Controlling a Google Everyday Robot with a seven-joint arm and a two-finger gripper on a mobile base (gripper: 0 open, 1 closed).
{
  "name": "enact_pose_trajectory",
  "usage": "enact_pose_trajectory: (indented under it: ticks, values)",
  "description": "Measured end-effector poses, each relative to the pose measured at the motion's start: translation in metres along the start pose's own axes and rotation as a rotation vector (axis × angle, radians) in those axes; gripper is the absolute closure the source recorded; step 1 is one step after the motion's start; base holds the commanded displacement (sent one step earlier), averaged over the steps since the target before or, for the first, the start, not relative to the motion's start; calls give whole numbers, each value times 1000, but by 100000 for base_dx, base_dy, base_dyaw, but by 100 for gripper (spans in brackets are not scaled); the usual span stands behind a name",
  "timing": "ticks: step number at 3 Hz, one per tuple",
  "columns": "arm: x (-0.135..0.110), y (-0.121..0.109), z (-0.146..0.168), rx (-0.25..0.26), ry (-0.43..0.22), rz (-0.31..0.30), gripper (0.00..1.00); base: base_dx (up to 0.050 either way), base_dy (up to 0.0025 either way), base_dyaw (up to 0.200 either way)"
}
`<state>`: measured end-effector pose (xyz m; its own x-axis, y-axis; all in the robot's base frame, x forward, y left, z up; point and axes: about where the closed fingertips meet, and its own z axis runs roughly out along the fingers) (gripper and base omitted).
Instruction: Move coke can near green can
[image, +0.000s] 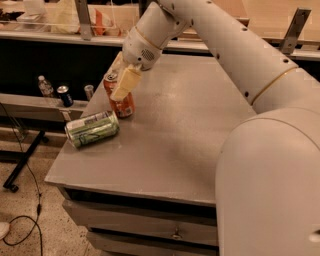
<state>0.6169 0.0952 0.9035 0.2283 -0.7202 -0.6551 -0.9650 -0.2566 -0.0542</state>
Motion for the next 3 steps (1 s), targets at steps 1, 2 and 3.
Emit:
enact_pose_trajectory:
  ticks: [1,2,3]
  values:
    - [1,-2,0,-1,-1,2,12,0,0,0]
    - [2,-2,-1,-7,-2,1,0,0,0,0]
    - [5,-5,-8,-1,1,-4,0,0,0,0]
